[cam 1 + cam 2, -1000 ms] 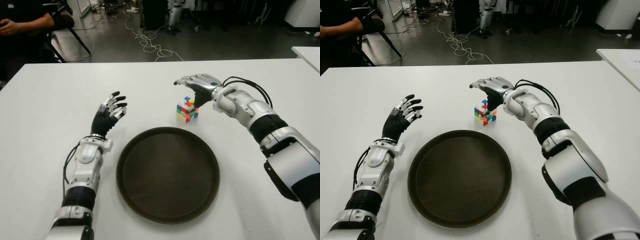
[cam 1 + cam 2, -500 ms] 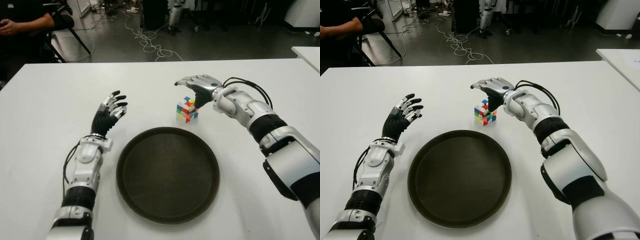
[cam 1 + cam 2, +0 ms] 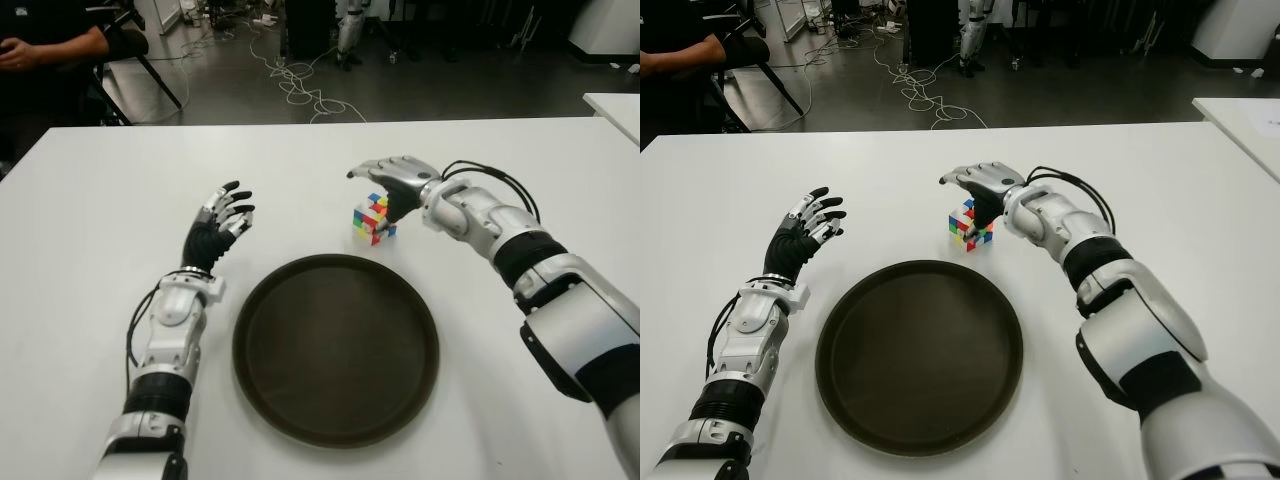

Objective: Pick up the Rubik's Cube and put it in the plate

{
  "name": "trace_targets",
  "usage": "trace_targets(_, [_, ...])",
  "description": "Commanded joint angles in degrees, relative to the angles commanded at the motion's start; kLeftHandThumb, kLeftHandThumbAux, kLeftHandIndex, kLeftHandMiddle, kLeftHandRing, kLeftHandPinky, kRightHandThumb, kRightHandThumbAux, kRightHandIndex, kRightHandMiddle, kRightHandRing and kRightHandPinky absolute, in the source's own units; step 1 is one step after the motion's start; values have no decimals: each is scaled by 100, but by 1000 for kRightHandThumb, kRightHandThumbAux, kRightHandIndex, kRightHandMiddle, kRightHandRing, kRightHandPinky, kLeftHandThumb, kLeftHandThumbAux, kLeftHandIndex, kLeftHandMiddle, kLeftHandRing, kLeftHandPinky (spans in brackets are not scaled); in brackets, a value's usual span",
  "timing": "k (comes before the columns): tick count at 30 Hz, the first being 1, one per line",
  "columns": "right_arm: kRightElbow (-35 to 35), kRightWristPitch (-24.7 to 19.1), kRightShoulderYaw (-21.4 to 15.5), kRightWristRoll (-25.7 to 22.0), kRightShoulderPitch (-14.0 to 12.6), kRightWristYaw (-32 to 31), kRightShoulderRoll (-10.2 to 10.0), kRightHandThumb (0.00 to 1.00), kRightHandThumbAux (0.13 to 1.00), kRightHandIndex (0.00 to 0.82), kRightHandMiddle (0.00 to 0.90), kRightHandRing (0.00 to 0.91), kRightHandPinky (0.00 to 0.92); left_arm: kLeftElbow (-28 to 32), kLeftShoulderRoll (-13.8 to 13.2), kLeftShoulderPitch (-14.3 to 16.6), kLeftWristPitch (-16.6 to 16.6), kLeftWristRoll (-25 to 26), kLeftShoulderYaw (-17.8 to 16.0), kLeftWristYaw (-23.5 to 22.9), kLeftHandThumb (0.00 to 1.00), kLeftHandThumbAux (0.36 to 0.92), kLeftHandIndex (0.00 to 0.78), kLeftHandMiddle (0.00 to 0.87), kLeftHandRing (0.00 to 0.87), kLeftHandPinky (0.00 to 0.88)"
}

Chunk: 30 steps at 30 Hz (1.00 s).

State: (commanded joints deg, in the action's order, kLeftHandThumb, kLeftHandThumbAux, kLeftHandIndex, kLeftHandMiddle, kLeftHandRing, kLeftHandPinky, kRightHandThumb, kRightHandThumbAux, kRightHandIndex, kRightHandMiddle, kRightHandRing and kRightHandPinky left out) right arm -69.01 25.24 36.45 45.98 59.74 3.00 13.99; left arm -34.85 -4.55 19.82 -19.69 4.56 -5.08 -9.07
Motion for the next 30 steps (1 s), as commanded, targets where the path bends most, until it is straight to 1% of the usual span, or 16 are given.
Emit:
trace_targets(7, [-56,-34,41,2,2,-64,-43,0,820,140,179,199,205,-1,10,-3,-23,33,-3,-29,345,729,140,222,235,302])
trace_targets(14, [-136,-77,120,43,-8,-1,-92,0,842,155,188,210,224,-21,15,3,-42,46,-12,-35,345,724,142,229,238,300])
trace_targets(19, [-194,-100,180,66,0,48,-107,0,842,158,192,215,227,-34,16,6,-46,57,-19,-41,349,725,143,230,237,305])
trace_targets(23, [-225,-115,224,79,1,76,-113,0,836,153,187,209,212,-50,16,8,-61,57,-20,-42,354,730,145,227,233,303])
trace_targets(30, [-279,-137,247,82,-5,77,-134,0,849,174,196,213,220,-57,26,9,-85,51,-23,-22,348,732,149,223,226,293])
